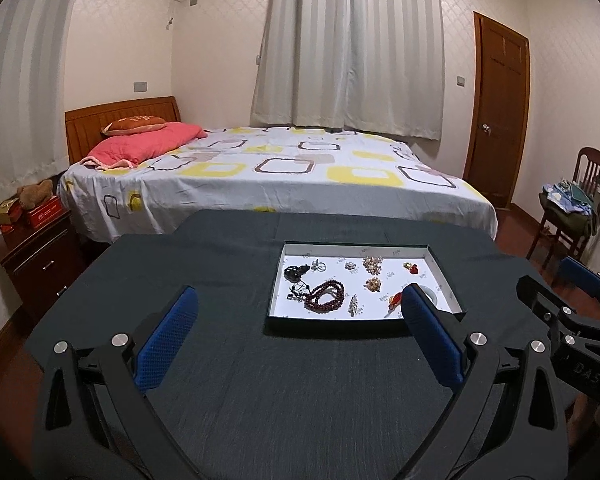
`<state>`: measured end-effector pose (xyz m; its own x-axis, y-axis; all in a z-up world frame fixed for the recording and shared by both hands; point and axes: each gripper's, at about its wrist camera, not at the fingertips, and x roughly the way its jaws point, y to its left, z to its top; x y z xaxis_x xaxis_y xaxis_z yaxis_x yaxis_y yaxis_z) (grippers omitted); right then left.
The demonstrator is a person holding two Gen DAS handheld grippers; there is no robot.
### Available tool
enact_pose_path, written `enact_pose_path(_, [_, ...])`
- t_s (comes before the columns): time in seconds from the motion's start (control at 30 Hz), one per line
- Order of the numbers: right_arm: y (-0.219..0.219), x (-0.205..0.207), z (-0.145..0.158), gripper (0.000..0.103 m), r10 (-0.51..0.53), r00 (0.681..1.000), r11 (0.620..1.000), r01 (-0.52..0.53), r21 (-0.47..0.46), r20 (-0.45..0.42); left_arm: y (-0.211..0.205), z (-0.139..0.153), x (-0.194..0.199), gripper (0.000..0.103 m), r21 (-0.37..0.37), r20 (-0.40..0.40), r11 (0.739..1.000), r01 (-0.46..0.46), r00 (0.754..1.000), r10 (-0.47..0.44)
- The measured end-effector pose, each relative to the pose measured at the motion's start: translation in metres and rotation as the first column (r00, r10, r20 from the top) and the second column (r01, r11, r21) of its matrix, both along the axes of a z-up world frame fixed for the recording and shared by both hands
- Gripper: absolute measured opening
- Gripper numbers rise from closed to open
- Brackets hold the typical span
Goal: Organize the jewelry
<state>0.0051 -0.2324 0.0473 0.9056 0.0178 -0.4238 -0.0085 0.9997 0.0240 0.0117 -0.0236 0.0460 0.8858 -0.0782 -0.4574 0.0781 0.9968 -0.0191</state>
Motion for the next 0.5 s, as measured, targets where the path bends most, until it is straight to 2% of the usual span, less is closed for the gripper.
enact_pose_path(0.5, [0.0031,-0.0025,-0.001,0.082,0.001,1.0,1.0,-0.001,-0.004,0.005,-0.0018,0.0005,-0.005,0.099,-0.006,-0.008,1.0,0.001,1.0,-0.001])
